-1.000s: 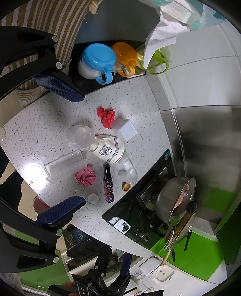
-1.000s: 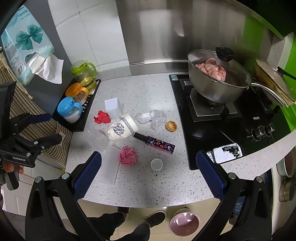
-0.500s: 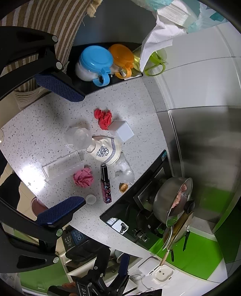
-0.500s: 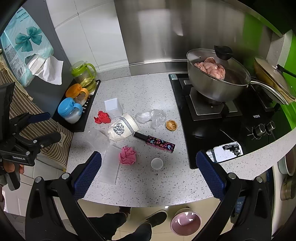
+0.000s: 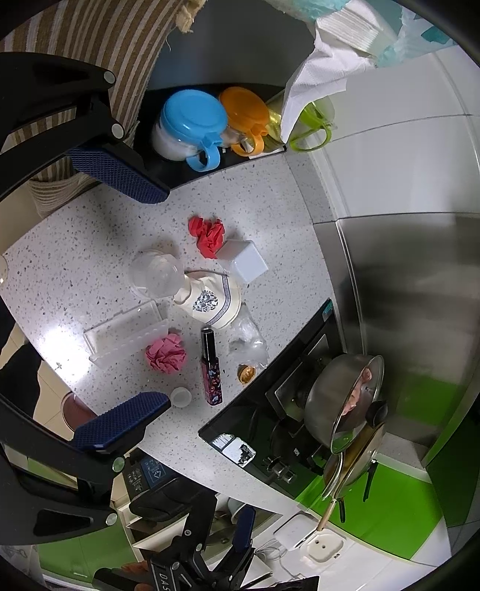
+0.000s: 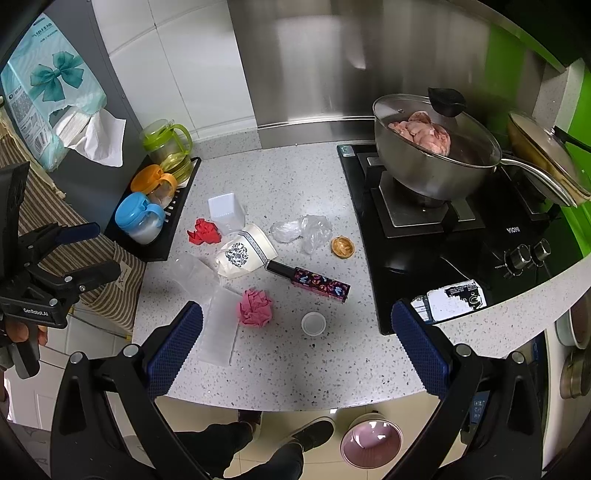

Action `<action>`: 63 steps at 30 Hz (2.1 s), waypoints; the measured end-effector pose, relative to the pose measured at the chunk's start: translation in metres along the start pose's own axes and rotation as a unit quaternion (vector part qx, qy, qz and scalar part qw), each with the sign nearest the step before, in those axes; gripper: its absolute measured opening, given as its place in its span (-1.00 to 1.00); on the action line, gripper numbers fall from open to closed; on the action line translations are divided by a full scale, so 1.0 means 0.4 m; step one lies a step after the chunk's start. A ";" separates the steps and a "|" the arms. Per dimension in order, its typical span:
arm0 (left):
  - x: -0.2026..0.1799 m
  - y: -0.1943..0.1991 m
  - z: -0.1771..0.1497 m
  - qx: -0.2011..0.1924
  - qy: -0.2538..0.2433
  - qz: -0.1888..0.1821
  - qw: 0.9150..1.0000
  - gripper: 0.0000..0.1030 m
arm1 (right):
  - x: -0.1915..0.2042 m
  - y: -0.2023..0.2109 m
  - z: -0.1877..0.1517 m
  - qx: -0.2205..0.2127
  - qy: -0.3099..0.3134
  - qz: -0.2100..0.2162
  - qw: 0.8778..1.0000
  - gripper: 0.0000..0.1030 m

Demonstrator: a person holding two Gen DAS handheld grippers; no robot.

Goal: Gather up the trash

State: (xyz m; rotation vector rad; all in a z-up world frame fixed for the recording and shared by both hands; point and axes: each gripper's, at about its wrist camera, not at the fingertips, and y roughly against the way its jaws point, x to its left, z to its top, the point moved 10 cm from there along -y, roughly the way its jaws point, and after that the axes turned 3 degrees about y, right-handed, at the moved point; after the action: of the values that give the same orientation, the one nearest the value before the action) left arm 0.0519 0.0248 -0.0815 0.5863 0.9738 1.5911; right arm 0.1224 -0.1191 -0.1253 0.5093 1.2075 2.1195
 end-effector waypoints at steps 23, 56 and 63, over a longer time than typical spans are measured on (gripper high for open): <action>-0.030 -0.110 -0.043 0.046 0.023 -0.023 0.998 0.90 | -0.038 -0.027 -0.029 0.018 -0.003 -0.001 1.000 0.94; -0.147 -0.350 -0.216 0.171 0.124 -0.129 0.969 -0.87 | -0.107 -0.102 -0.089 0.068 -0.007 0.005 0.998 0.94; -0.156 -0.279 -0.162 0.137 0.081 -0.118 0.980 -0.87 | -0.091 -0.126 -0.088 0.072 -0.004 0.009 0.997 0.94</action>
State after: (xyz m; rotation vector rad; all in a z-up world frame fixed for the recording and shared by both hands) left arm 0.0771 -0.0494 -0.2018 0.5113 1.3466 1.3178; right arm 0.1444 -0.1469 -0.1873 0.5926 1.3620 2.0538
